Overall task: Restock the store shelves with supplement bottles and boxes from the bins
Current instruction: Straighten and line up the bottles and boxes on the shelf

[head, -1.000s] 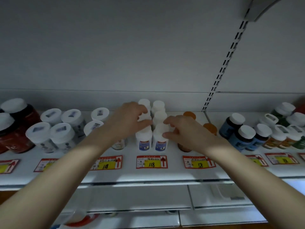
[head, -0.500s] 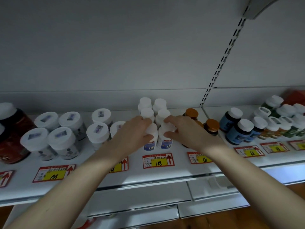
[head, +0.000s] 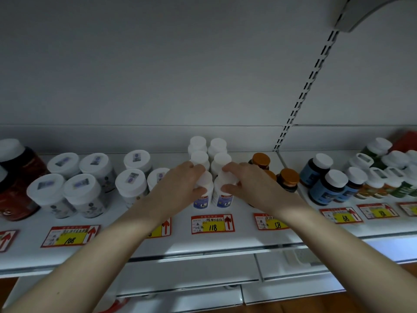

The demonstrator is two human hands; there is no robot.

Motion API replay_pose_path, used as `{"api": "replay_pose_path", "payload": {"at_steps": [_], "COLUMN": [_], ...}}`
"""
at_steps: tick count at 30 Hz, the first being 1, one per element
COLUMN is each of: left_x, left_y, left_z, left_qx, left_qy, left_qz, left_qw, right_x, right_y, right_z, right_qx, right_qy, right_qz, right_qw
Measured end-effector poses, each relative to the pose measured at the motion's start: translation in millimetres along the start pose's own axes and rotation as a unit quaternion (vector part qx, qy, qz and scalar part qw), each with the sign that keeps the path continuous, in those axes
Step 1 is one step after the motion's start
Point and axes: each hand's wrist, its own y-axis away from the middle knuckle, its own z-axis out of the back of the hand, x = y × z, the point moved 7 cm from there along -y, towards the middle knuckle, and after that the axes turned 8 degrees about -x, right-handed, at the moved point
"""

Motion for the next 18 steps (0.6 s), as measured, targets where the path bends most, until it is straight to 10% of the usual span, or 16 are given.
{"api": "replay_pose_path", "payload": {"at_steps": [9, 18], "left_x": [5, 22], "left_y": [-21, -51], "left_z": [34, 4], "left_qx": [-0.098, -0.009], "left_qy": [0.001, 0.009], "left_qz": [0.014, 0.111], "left_qw": [0.995, 0.994], "right_x": [-3, -9], "right_y": [-20, -59], "right_z": [28, 9], "right_qx": [-0.044, 0.025], "right_qy": [0.003, 0.033], "right_qz": [-0.013, -0.043], "right_qw": [0.999, 0.998]}}
